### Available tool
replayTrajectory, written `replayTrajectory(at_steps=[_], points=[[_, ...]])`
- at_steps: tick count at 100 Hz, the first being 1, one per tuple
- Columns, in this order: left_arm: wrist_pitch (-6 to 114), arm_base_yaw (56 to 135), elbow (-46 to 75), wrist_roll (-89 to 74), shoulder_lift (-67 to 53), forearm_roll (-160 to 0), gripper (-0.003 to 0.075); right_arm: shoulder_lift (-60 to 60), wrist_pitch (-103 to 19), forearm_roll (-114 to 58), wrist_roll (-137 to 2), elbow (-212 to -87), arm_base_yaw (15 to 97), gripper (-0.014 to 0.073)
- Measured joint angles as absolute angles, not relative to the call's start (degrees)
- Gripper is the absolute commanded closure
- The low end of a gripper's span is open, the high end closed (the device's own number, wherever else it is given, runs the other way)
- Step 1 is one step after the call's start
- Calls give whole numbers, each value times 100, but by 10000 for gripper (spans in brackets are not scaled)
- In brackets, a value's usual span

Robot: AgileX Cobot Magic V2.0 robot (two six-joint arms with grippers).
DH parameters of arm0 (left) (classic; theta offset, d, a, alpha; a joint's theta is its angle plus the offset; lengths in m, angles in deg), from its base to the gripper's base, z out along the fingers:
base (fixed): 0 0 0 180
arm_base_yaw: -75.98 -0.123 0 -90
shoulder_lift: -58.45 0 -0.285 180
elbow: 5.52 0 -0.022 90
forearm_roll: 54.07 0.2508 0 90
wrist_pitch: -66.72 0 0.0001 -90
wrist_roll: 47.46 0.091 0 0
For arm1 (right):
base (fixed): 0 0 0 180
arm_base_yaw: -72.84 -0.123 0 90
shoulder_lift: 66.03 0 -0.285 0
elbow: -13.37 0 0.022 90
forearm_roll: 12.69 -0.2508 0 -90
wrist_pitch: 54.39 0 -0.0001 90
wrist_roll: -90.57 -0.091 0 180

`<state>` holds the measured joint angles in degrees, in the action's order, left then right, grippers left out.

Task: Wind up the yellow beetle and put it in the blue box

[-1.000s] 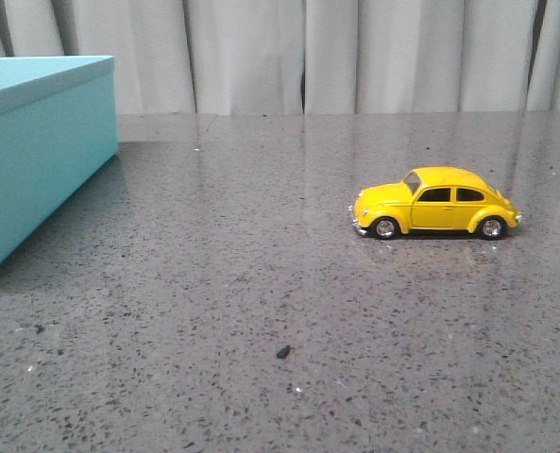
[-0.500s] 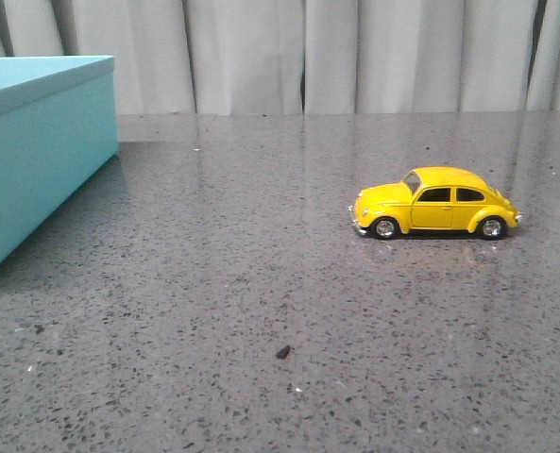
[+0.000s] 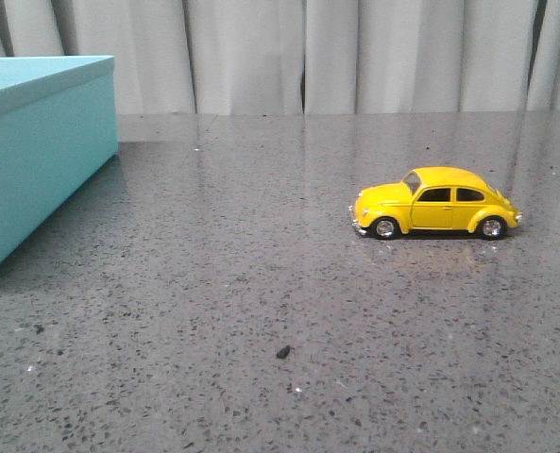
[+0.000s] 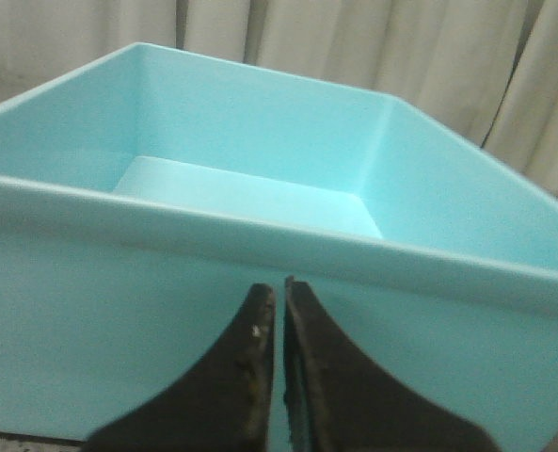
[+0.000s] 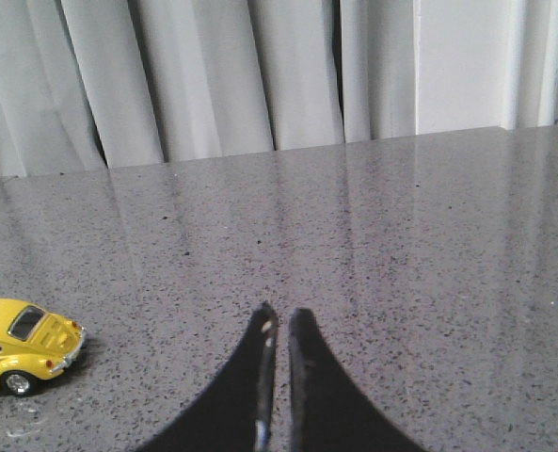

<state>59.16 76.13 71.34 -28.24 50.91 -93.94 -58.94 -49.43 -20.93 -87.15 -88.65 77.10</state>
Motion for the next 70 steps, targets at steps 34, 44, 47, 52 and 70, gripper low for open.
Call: replayTrajectory(at_steps=[34,44,47,52,70], points=[[6012,7613,7134,-2824,5091,-10180,740,-5894,-4943,-2144,-8715,-8865,7710,641],[6012,7613,7134,-2824,5091,-10194,740,-5894,-4943,-2144,-8715,-8865,7710,641],[6012,7613,7134,-2824,5091,-10194,740,-5894,-4943,-2144,-8715,-8865,7710,641],[6012,7613,7134,-2824,5091,-10194,740,-5894,-4943,-2144,-8715,-8865,7710,641],[6012,7613,7134,-2824,5091,-10206,740,-5894,-4943,-2144,-8715,-8865,7710,641]])
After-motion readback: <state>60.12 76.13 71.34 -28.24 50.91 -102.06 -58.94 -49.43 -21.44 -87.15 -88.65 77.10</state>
